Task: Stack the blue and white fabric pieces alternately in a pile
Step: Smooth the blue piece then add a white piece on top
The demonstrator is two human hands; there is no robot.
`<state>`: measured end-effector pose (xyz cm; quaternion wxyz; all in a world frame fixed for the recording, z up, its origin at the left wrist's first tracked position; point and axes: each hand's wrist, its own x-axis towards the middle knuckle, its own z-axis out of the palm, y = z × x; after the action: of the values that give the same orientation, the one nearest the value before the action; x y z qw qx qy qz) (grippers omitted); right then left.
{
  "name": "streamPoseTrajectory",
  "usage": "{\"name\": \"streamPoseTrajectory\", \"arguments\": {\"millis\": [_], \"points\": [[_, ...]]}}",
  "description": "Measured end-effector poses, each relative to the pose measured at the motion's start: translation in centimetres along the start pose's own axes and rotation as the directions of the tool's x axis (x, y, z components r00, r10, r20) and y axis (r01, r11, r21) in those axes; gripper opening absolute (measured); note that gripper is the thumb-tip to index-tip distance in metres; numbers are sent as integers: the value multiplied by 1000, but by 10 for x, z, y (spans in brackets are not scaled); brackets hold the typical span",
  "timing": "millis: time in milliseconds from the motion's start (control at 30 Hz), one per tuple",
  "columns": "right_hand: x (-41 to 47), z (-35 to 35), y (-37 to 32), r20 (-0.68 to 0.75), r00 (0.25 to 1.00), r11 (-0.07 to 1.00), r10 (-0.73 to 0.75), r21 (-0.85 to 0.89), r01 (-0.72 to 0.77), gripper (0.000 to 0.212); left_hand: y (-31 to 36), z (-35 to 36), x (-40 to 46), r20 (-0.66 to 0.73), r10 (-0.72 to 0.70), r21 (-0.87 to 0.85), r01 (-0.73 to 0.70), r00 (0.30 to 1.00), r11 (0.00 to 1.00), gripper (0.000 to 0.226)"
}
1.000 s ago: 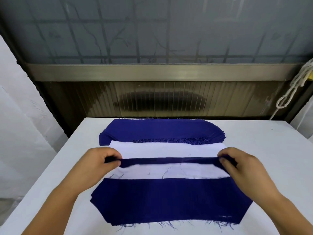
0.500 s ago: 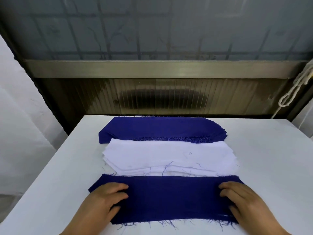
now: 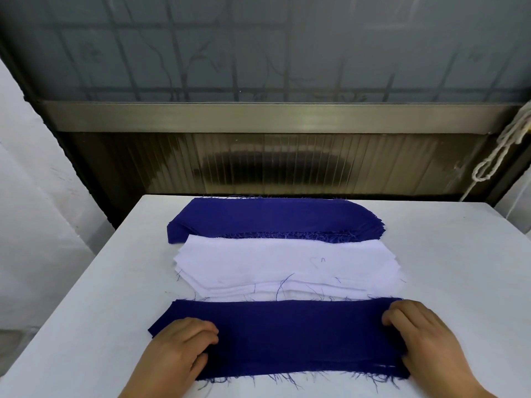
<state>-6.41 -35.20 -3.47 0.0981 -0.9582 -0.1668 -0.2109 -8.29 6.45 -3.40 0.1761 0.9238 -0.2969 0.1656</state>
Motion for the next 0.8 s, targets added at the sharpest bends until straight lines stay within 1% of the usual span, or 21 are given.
{"name": "streamPoseTrajectory", "arguments": {"millis": [67,167,200,267,300,367,467,533,600,633,700,733,800], "points": [[0,0,2,4,1000,1000,-7,-26,7,83,-1,0,0,-12,14,9,-14,1000,1000,30],[-1,-1,2,4,1000,999,17,-51,-17,66,-2,1,-1,-37,58,26,-57,998,998,31],[-1,-2,2,12,999,998,31,-50,-31,64,-2,2,-1,-45,74,35,-72,996,997,33],[-1,-2,1,38,998,997,52,-52,-50,64,-2,4,-1,-58,93,39,-91,994,995,46],[-1,-2,1,50,997,997,56,-49,-53,64,-2,5,-1,-70,105,44,-102,992,994,46],[-2,-1,2,61,997,998,56,-38,-54,64,-2,5,0,-61,101,30,-100,993,995,34],[-3,0,6,55,996,997,66,-33,-64,63,-3,6,0,-59,90,-2,-90,994,996,33],[-3,1,6,26,998,998,55,-31,-54,54,-4,4,0,-43,88,-13,-89,995,996,33],[-1,-2,5,-53,998,999,23,-35,-25,36,-3,3,-1,-30,77,-35,-78,997,996,33],[0,-5,4,-94,995,1000,14,-23,-16,35,-1,2,-2,-18,55,-58,-56,998,997,32],[1,-9,-1,-165,986,1000,4,22,0,44,1,0,-6,8,6,-116,-5,1000,993,25],[2,-12,-5,-179,984,998,10,61,0,46,2,-1,-7,16,-13,-137,15,1000,990,26],[3,-15,-19,-153,988,988,-5,155,29,41,2,-2,-7,20,-40,-158,43,999,986,31]]}}
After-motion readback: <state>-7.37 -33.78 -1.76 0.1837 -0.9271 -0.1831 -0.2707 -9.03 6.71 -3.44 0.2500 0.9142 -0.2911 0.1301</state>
